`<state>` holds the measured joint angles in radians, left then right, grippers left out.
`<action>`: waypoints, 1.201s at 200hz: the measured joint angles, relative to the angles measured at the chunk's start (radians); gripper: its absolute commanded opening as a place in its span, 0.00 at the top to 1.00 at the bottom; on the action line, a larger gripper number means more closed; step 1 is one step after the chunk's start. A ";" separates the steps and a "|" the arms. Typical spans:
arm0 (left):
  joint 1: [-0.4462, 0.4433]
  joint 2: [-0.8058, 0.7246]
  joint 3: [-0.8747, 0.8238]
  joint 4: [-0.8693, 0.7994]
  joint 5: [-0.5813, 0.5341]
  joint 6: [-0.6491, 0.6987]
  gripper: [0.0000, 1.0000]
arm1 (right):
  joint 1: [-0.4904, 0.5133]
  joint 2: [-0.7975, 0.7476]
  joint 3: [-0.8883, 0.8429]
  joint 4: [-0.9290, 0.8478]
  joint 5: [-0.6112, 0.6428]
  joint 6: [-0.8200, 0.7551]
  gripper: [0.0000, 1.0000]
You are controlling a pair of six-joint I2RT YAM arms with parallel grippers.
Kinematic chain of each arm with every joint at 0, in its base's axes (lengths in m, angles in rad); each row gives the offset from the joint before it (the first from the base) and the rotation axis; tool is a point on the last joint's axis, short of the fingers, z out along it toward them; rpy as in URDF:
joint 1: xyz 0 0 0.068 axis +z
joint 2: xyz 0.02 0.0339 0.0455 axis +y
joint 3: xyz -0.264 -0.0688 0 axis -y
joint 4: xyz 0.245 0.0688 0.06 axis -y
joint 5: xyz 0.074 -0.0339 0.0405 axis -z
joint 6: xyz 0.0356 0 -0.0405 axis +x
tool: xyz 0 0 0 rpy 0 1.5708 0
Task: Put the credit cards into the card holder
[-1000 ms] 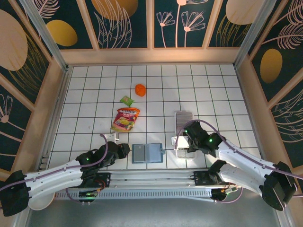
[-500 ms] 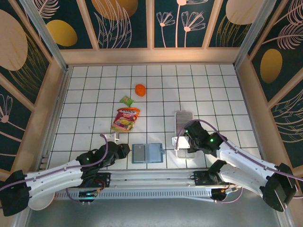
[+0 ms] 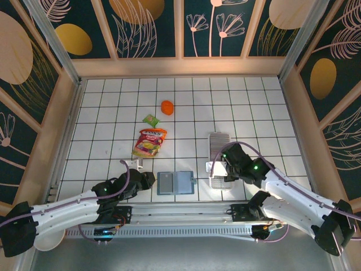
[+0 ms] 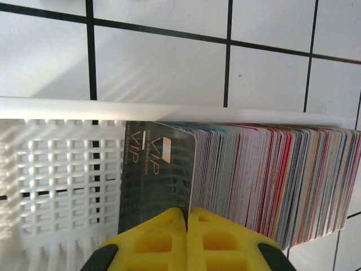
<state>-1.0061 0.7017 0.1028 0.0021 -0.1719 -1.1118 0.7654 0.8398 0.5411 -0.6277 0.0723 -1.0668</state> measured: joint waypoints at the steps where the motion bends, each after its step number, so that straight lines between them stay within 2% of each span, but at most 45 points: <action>1: 0.000 0.000 0.000 0.000 0.000 0.000 0.88 | 0.000 0.000 0.001 -0.002 0.000 0.000 0.97; 13: 0.000 0.001 0.000 0.002 0.003 0.000 0.88 | 0.000 -0.003 0.017 -0.026 -0.008 0.012 1.00; 44: 0.000 0.000 0.000 0.001 0.004 0.000 0.88 | 0.019 -0.014 0.104 -0.087 -0.021 0.064 1.00; 77: 0.000 -0.008 0.000 0.000 0.003 0.000 0.88 | 0.095 -0.027 0.211 -0.100 -0.019 0.164 1.00; 110: 0.000 -0.015 0.000 -0.006 0.006 0.000 0.88 | 0.191 -0.014 0.284 -0.068 -0.013 0.391 1.00; 136: 0.000 -0.015 0.000 -0.006 0.019 0.001 0.87 | 0.229 0.060 0.359 0.021 0.018 0.720 1.00; 166: 0.000 -0.015 0.000 0.010 0.063 0.000 0.87 | 0.246 0.158 0.375 0.148 0.024 1.227 1.00; 201: 0.000 -0.002 0.000 0.064 0.116 -0.001 0.87 | 0.349 0.185 0.176 0.352 0.033 1.760 1.00; 218: 0.000 0.019 0.001 0.081 0.135 -0.003 0.87 | 0.406 0.202 0.054 0.455 0.032 1.928 1.00; 240: 0.000 0.048 0.002 0.085 0.147 -0.005 0.88 | 0.447 0.261 -0.010 0.519 0.040 2.068 1.00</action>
<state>-1.0061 0.7502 0.1043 0.0872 -0.0246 -1.1164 1.2125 1.1011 0.5316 -0.1085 0.1120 1.0008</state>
